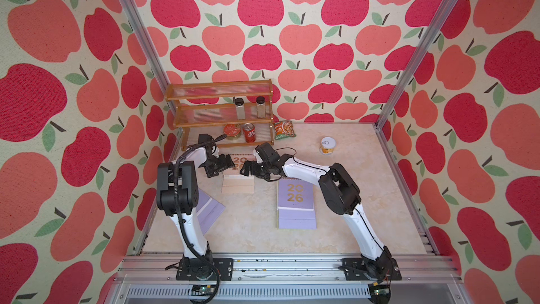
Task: Stack the calendars
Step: Pick up the calendar at the center of the board.
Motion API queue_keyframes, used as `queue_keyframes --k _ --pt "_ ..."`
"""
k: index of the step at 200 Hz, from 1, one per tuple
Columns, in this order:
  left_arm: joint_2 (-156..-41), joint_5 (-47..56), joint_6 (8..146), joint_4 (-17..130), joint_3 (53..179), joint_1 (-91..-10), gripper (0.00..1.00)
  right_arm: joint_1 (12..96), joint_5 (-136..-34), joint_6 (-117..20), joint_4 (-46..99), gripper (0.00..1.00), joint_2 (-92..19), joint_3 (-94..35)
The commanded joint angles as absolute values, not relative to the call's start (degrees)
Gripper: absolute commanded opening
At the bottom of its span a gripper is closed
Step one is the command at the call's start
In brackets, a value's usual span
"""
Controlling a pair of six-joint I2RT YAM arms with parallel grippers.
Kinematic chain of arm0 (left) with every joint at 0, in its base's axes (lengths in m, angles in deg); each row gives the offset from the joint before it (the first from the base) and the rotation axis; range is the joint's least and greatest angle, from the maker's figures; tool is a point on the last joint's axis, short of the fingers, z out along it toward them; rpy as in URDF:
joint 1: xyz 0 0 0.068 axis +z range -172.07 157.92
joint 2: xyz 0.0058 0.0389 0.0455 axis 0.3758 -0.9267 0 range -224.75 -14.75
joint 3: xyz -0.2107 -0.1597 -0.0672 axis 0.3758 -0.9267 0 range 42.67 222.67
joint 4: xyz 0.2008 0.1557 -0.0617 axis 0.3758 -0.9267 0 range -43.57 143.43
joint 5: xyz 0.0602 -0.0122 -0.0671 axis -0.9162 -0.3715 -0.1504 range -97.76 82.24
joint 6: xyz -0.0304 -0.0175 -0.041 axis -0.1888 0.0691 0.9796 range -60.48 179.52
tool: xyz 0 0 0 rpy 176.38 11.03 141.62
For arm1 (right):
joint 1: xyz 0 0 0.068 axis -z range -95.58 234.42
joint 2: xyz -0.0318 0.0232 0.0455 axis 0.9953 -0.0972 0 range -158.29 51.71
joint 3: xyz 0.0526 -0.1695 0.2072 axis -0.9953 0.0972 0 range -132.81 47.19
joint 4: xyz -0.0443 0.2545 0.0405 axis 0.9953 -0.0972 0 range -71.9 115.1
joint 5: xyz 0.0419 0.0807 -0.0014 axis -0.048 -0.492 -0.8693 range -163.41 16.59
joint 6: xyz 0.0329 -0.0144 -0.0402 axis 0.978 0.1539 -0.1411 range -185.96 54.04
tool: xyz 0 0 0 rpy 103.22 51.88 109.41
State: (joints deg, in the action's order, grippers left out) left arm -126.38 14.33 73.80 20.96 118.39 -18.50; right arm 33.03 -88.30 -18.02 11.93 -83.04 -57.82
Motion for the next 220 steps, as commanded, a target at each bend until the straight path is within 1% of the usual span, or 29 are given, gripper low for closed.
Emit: queue_keyframes --k 1,62,103,135,165,190,220 --pt "-128.1 15.4 74.8 22.0 119.3 -19.4 0.9 33.5 -87.3 -17.4 6.2 0.96 -85.5 -58.4" --pt "-128.6 18.3 75.1 23.2 118.6 -21.1 0.89 33.5 -90.5 -16.5 7.8 0.96 -87.2 -60.1" --pt "-128.1 23.1 75.9 25.8 116.5 -20.9 0.88 33.8 -98.1 -16.7 10.3 0.95 -89.2 -63.3" --pt "-127.9 28.4 76.8 28.9 114.8 -19.6 0.86 34.4 -105.3 -15.0 18.0 0.93 -88.6 -62.4" --pt "-127.3 30.6 77.3 30.3 114.2 -18.7 0.85 34.9 -109.7 -12.4 25.5 0.9 -86.6 -60.6" --pt "-126.4 32.1 77.4 31.2 113.6 -18.2 0.84 35.2 -111.8 -9.9 31.4 0.88 -84.6 -58.3" --pt "-126.2 32.6 77.5 31.4 113.4 -18.0 0.84 35.2 -111.9 -9.5 34.6 0.86 -82.0 -55.8"
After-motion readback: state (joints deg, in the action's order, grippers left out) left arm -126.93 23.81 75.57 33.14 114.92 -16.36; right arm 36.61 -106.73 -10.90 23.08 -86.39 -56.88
